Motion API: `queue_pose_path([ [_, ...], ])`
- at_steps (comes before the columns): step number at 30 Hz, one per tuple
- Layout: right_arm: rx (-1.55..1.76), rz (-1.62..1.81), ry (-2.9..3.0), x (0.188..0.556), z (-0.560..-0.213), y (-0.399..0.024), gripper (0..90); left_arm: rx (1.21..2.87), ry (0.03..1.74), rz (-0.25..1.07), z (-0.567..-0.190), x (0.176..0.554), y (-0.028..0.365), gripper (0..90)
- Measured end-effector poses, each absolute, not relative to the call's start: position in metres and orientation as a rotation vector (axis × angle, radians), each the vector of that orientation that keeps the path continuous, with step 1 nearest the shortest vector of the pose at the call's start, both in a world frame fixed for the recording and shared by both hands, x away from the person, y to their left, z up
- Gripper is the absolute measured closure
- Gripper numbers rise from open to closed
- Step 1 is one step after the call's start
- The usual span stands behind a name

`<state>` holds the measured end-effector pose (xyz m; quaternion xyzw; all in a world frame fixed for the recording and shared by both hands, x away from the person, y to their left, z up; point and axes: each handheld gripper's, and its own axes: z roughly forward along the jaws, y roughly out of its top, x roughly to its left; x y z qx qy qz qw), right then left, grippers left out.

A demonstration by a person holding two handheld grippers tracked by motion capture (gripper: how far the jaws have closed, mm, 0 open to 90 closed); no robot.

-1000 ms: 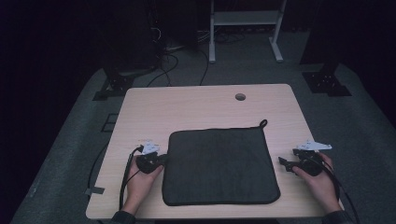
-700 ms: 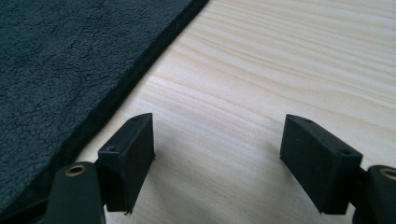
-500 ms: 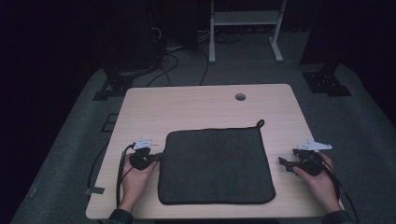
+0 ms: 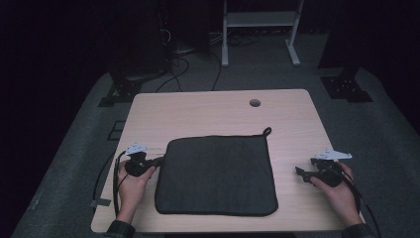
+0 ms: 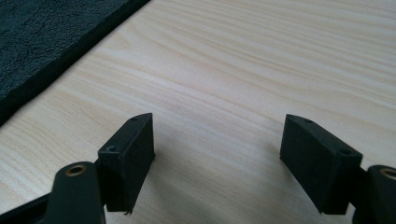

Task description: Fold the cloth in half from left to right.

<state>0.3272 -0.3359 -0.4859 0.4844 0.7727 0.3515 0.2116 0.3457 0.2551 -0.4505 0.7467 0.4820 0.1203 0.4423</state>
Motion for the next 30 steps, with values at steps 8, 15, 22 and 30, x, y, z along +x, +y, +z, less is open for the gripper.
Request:
queue_pose_path([
  [8,1.346,0.977,2.147,0.327,-0.486,-0.336,24.9,1.794,1.11,0.221,-0.443,0.348,0.243,87.6],
  [15,1.348,0.977,2.147,0.327,-0.486,-0.336,24.9,1.775,1.064,0.175,-0.44,0.353,0.227,87.5],
  [22,1.342,0.979,2.15,0.327,-0.486,-0.336,24.9,1.803,1.011,0.155,-0.438,0.359,0.204,87.6],
  [30,1.341,0.98,2.152,0.327,-0.486,-0.336,24.9,1.835,0.953,0.1,-0.439,0.367,0.17,87.7],
])
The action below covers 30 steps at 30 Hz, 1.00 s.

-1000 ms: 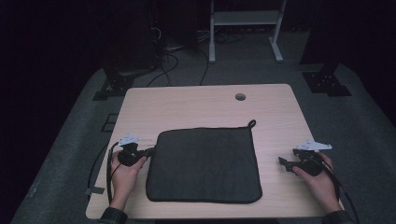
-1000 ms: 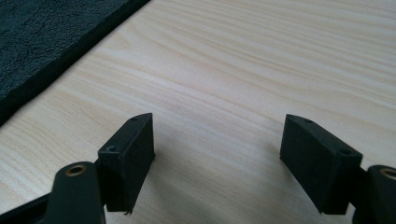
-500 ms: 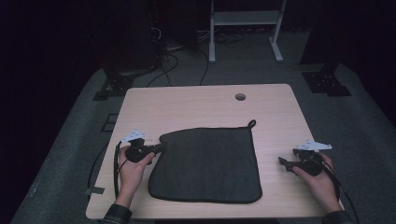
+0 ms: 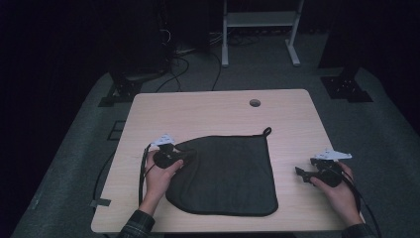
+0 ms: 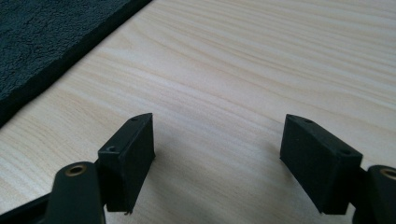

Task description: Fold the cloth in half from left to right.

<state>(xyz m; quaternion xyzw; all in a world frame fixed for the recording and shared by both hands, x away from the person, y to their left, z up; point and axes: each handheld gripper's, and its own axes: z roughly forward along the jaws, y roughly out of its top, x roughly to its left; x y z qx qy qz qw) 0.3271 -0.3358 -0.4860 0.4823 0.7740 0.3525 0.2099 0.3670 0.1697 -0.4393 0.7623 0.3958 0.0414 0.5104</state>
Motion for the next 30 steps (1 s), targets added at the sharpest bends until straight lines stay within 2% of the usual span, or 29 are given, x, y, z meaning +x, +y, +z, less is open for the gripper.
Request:
queue_pose_path([
  [15,1.34,0.981,2.155,0.327,-0.486,-0.336,24.9,1.87,0.859,0.011,-0.439,0.377,0.117,87.8],
  [30,1.334,0.983,2.158,0.327,-0.486,-0.336,24.9,1.873,0.801,-0.08,-0.439,0.388,0.081,87.8],
])
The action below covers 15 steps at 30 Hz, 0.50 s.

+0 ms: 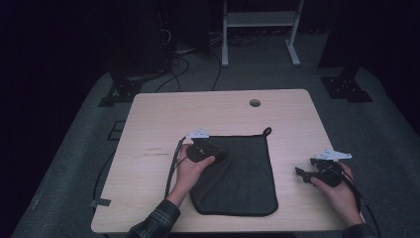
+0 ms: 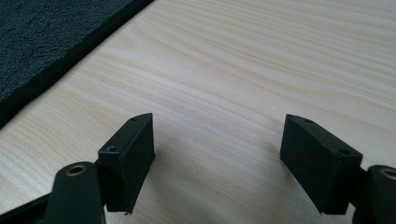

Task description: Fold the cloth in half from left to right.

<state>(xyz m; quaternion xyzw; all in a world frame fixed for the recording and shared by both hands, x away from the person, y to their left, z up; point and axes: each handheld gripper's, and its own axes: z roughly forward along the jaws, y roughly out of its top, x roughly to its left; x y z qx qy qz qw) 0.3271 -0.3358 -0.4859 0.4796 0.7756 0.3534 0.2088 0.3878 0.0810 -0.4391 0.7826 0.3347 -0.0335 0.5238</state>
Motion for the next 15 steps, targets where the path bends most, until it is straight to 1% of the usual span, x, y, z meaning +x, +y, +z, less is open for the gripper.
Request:
queue_pose_path([
  [15,1.332,0.984,2.159,0.327,-0.486,-0.336,24.9,1.888,0.735,-0.164,-0.442,0.403,0.031,87.7],
])
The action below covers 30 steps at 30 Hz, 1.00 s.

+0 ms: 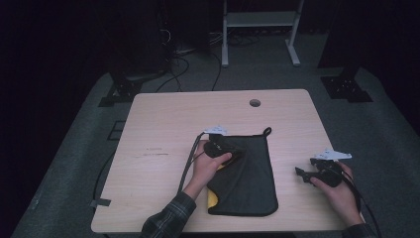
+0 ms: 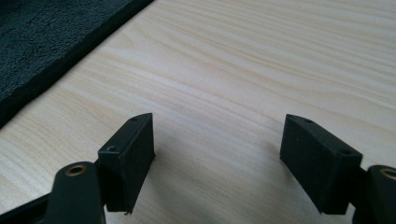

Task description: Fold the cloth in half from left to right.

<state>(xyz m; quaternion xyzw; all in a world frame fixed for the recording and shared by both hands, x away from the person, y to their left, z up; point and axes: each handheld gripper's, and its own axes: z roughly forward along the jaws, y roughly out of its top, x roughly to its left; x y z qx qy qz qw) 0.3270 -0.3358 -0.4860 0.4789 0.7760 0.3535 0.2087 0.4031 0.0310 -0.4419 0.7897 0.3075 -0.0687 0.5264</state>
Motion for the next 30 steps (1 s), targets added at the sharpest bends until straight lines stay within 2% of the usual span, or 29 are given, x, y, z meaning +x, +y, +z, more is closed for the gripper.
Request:
queue_pose_path([
  [30,1.327,0.986,2.163,0.327,-0.486,-0.336,24.9,2.053,0.703,-0.206,-0.469,0.414,-0.049,87.9],
])
